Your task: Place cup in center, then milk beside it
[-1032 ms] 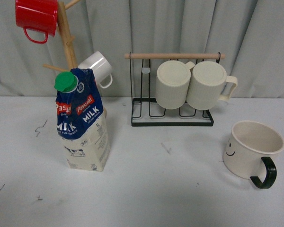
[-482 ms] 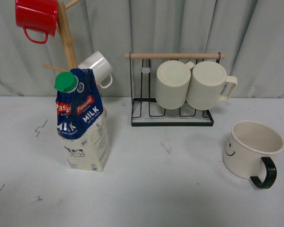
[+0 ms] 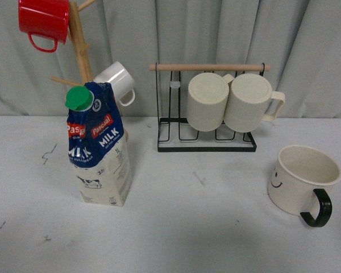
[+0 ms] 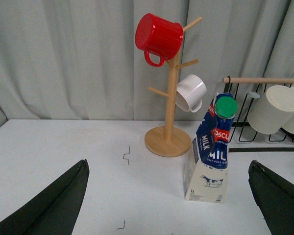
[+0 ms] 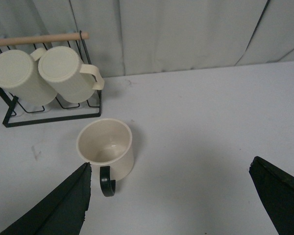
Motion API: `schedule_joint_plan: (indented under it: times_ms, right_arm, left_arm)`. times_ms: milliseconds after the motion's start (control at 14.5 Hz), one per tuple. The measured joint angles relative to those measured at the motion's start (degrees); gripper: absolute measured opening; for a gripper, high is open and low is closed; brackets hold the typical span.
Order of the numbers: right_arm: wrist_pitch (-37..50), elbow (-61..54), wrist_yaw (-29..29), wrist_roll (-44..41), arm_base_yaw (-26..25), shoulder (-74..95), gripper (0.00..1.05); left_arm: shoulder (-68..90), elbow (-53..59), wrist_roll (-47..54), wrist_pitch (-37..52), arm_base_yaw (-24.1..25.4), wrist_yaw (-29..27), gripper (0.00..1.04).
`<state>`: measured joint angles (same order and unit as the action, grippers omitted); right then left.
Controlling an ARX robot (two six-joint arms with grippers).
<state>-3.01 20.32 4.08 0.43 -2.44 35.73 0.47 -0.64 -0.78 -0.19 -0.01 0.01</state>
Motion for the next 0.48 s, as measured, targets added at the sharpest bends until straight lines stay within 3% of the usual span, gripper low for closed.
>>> schedule_joint_plan:
  times_ms: [69,138,275,482]
  right_arm:
    - [-0.24,7.5,-5.95,3.19,-4.0,15.04,0.98]
    - [-1.9,13.51,-10.69,7.39,-3.82,24.3,0.98]
    - [-1.57,19.76,-12.07,9.6,-2.36,31.78,0.98]
    - [-7.72,28.61,-8.92,10.03,0.35,47.19,0.98]
  left_arm:
    - [0.0,0.0,0.0,-0.02,0.0,-0.02,0.98]
    - [0.0,0.0,0.0,0.0,0.0,0.0,0.98]
    - [0.0,0.0,0.0,0.0,0.0,0.0,0.98]
    - [0.0,0.0,0.0,0.0,0.0,-0.02,0.98]
